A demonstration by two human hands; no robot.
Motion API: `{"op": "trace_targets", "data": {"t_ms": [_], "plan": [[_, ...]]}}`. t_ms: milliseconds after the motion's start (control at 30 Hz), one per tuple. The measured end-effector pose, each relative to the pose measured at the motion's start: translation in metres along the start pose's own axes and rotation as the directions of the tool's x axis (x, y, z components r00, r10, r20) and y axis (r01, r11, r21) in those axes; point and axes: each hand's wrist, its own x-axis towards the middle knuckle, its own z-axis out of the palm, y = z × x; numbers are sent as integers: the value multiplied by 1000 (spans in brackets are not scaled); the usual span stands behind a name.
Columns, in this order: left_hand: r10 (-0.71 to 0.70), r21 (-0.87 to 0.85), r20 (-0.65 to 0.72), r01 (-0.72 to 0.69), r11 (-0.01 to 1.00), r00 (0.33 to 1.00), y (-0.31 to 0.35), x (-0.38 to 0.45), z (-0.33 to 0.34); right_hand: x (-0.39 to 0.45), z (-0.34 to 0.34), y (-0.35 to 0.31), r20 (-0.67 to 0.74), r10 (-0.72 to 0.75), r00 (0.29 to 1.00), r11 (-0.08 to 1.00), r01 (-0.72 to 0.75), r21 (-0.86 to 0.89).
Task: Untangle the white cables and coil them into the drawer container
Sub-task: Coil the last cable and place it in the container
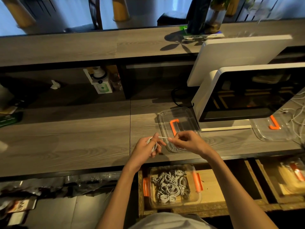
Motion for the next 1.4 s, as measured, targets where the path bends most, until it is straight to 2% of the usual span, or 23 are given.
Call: {"op": "trace_targets", "data": {"t_ms": [100, 167, 300, 400, 500, 633, 767, 833, 900, 933, 1000, 1067, 1133, 1233, 1333, 1400], "plan": [[-23, -101, -187, 4, 995, 982, -3, 2, -12, -5, -2, 9, -45, 40, 998, 998, -37, 56], [-39, -146, -241, 3, 989, 970, -5, 4, -19, -11, -4, 16, -90, 71, 993, 985, -55, 163], [-88, -229, -346, 7, 973, 934, -8, 6, -21, -17, -4, 28, -55, 150, 987, 896, -112, 431], [-109, -277, -373, 1, 961, 922, -11, 7, -22, -16, 1, 34, -42, 265, 963, 752, -179, 634], [-128, -374, -387, -28, 927, 913, -12, 9, -22, -15, 4, 35, 7, 269, 963, 638, -184, 748], [-163, -597, -355, -89, 798, 921, -11, 9, -25, -19, 8, 44, 157, 255, 954, 517, -272, 812], [-220, -705, -355, -106, 701, 909, -13, 11, -26, -23, 17, 52, 232, 270, 934, 586, -351, 730], [-254, -764, -351, -120, 634, 901, -14, 13, -26, -25, 22, 51, 222, 272, 936, 710, -352, 610], [-264, -786, -358, -137, 603, 896, -15, 15, -26, -27, 29, 48, 219, 244, 945, 852, -317, 417], [-260, -767, -370, -135, 628, 892, -15, 16, -25, -28, 33, 47, 245, 220, 944, 894, -296, 337], [-225, -652, -427, -126, 748, 876, -17, 17, -22, -26, 39, 42, 331, 194, 924, 938, -274, 214], [-137, -432, -491, -105, 896, 860, -18, 17, -19, -24, 40, 32, 421, 163, 892, 965, -232, 118], [-43, -171, -491, -49, 984, 870, -21, 19, -18, -21, 37, 19, 501, 61, 863, 983, -139, 120], [-8, 99, -401, 52, 994, 916, -26, 23, -16, -18, 30, 1, 526, -84, 846, 975, -40, 219], [-114, 117, -231, 144, 983, 966, -25, 22, -14, -15, 24, -9, 432, -144, 890, 966, 32, 257], [-203, 86, -96, 211, 974, 975, -22, 17, -11, -12, 20, -12, 344, -166, 924, 964, 79, 253]]}}
